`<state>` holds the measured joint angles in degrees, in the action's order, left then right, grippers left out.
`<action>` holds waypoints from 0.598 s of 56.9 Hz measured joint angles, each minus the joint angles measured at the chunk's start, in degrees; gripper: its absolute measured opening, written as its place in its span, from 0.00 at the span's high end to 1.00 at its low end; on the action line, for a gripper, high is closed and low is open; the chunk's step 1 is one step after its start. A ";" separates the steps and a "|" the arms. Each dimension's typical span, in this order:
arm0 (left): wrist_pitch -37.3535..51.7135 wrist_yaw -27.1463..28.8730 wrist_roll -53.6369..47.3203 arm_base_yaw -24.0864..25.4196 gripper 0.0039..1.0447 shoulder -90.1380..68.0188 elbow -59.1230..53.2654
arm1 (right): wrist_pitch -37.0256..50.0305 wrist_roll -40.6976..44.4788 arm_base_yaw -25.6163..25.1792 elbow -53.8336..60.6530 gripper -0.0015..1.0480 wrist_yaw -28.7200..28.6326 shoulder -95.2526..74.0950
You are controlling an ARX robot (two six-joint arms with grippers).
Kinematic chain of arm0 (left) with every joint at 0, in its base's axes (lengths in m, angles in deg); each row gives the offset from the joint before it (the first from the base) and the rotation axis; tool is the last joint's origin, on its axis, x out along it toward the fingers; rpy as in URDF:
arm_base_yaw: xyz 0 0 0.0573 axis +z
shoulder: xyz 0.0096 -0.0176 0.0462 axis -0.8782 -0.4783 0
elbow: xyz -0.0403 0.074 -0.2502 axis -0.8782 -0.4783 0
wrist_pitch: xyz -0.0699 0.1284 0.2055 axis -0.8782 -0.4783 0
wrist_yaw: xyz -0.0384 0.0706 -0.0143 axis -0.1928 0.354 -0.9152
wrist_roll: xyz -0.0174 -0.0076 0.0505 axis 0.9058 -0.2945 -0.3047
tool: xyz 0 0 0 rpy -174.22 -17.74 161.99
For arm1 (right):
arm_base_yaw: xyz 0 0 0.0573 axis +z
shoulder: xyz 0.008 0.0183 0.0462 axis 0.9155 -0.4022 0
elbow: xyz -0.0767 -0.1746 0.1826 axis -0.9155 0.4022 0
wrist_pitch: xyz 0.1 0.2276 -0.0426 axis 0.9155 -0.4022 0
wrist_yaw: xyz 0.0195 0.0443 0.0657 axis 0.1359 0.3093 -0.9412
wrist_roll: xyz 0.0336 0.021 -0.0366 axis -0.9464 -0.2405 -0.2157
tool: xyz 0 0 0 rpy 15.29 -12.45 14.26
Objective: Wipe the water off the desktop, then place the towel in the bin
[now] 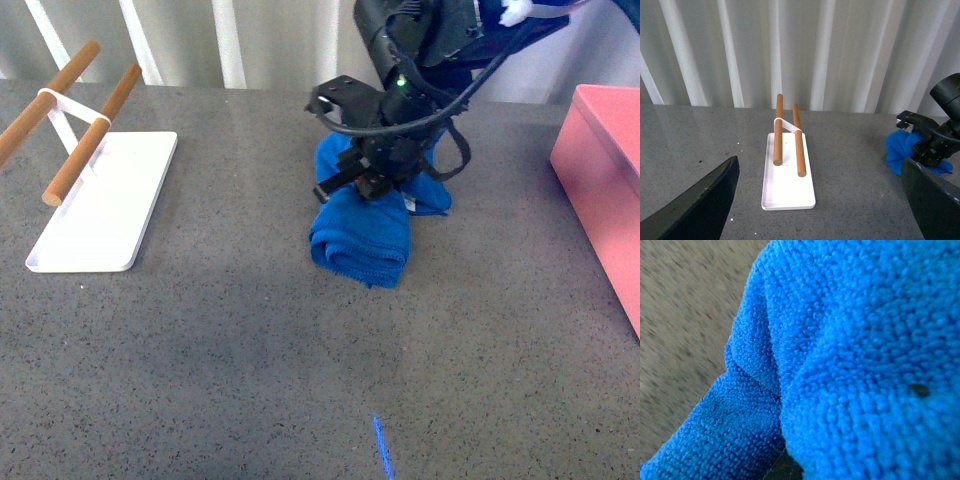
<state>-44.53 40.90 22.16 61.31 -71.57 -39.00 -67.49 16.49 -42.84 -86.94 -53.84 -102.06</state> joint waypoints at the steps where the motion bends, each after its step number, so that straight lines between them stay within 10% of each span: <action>1: 0.00 0.00 -0.02 0.00 0.06 0.00 0.00 | -0.02 -0.07 0.28 0.00 0.96 -0.09 0.00; 34: 0.00 0.00 0.00 0.00 0.06 0.00 0.00 | 3.98 -3.48 -1.81 7.72 0.96 5.84 14.71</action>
<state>-44.53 40.90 22.16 61.31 -71.57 -39.00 -63.51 13.01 -44.65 -79.22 -48.00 -87.35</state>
